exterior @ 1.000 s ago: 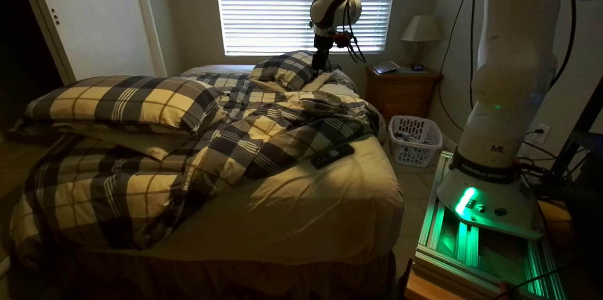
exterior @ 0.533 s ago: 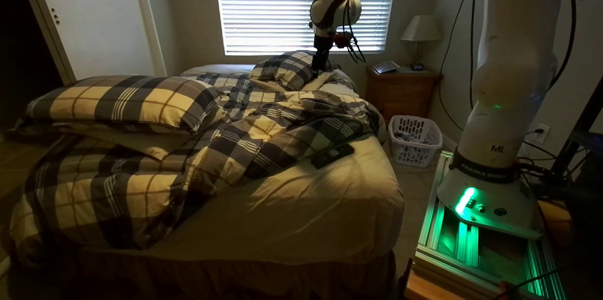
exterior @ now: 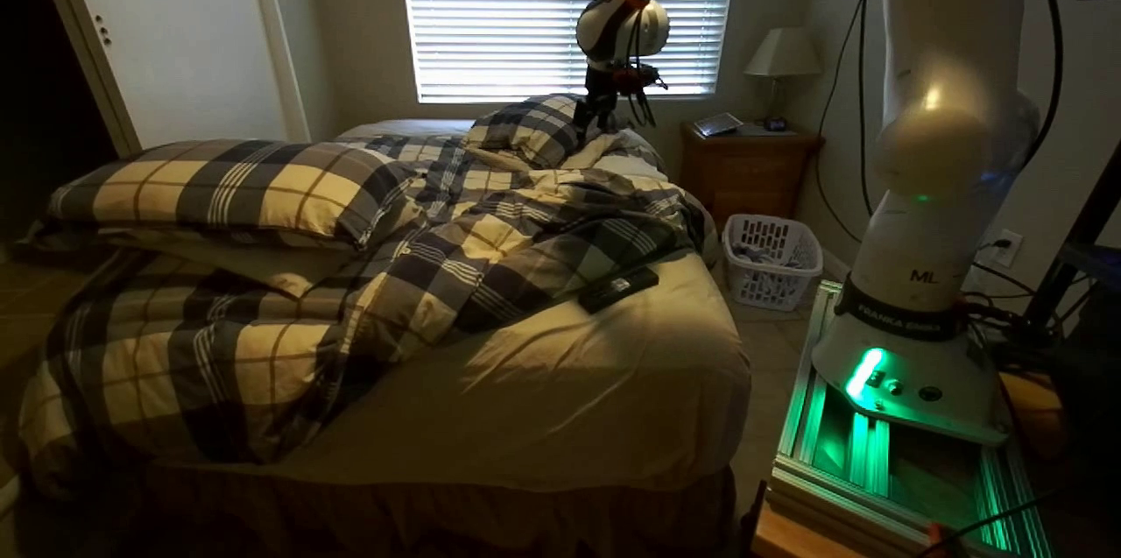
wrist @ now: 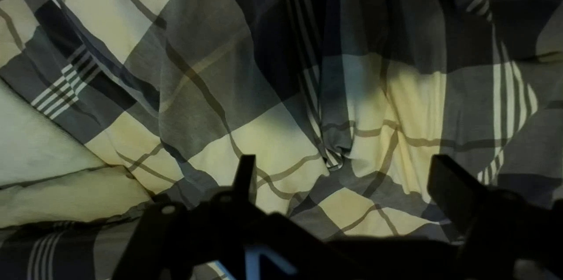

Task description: Fix the bed cover

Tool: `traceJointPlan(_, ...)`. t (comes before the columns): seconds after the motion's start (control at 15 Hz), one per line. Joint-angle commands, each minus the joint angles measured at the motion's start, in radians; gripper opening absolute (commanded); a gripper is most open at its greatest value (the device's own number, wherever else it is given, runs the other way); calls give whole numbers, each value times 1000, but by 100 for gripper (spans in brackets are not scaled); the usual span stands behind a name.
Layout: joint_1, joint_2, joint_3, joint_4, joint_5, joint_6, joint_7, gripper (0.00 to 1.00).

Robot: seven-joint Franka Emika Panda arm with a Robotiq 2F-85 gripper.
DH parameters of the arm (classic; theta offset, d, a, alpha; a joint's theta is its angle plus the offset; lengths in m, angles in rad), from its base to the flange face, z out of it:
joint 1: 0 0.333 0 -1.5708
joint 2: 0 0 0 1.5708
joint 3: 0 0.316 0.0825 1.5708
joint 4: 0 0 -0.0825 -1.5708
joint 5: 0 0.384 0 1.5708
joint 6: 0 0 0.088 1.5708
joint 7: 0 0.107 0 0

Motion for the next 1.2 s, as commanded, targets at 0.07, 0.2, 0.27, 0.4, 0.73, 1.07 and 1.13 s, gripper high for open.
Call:
traceJointPlan(0.07,-58,156,40,195,111,-5,53,100)
traceJointPlan(0.2,-71,217,44,268,117,-3,74,100)
traceJointPlan(0.27,-75,251,43,308,107,-19,85,100)
traceJointPlan(0.4,-80,308,44,370,88,-16,93,100)
traceJointPlan(0.73,-91,450,59,518,73,-34,95,100)
traceJointPlan(1.07,-106,575,82,650,76,-36,87,100)
traceJointPlan(1.13,-112,598,88,678,80,-43,90,100)
